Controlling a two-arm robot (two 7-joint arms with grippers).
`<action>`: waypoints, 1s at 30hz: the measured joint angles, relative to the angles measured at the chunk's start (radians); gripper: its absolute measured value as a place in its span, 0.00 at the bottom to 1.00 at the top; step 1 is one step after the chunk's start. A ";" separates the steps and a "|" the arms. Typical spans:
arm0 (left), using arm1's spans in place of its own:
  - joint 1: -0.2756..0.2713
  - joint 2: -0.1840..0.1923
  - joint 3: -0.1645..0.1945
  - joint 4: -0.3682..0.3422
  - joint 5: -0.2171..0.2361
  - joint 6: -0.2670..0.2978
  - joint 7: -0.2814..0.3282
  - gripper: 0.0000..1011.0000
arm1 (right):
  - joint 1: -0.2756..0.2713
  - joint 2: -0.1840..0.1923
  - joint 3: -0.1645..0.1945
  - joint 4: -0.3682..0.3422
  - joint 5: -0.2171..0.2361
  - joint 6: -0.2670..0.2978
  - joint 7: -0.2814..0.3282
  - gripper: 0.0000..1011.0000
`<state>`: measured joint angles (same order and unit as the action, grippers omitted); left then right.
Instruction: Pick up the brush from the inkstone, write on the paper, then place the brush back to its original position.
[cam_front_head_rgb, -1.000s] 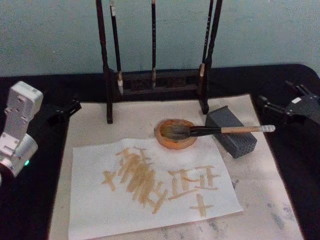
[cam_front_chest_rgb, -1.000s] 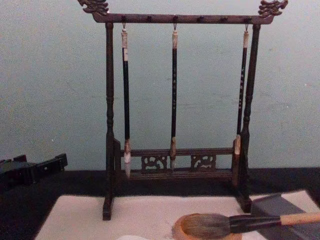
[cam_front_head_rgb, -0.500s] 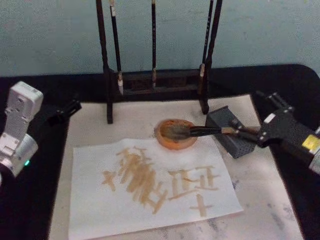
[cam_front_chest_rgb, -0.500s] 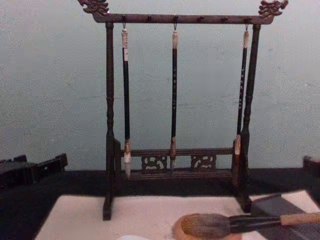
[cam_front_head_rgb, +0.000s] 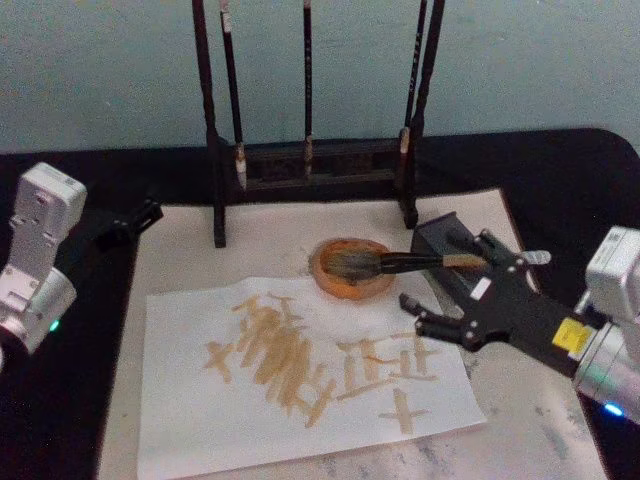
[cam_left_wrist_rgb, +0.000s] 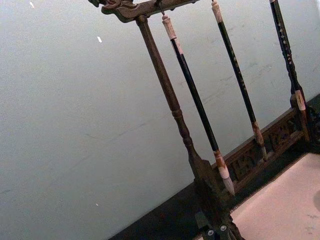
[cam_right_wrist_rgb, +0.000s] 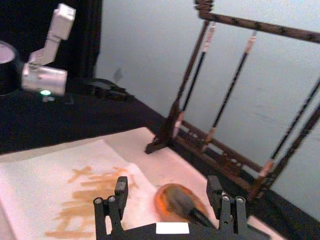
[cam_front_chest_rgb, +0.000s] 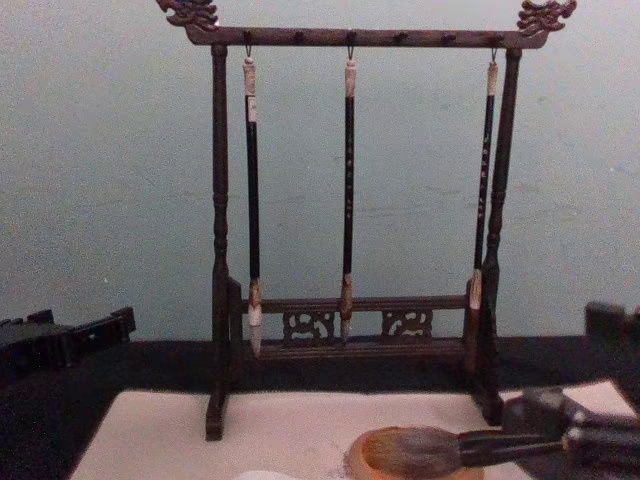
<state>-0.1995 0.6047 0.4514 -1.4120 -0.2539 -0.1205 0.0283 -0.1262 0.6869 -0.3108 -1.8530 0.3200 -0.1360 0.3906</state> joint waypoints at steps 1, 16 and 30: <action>0.000 0.000 0.000 0.000 0.000 0.000 0.000 0.99 | -0.002 -0.008 -0.008 0.003 -0.009 -0.005 0.006 1.00; 0.000 0.000 0.000 0.000 0.000 0.000 0.000 0.99 | -0.016 -0.060 -0.043 0.038 -0.064 -0.028 0.029 1.00; 0.000 0.000 0.000 0.000 0.000 0.000 0.000 0.99 | -0.015 -0.056 -0.042 0.035 -0.060 -0.028 0.030 1.00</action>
<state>-0.1996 0.6047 0.4514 -1.4120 -0.2539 -0.1205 0.0283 -0.1413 0.6309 -0.3526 -1.8184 0.2599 -0.1636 0.4208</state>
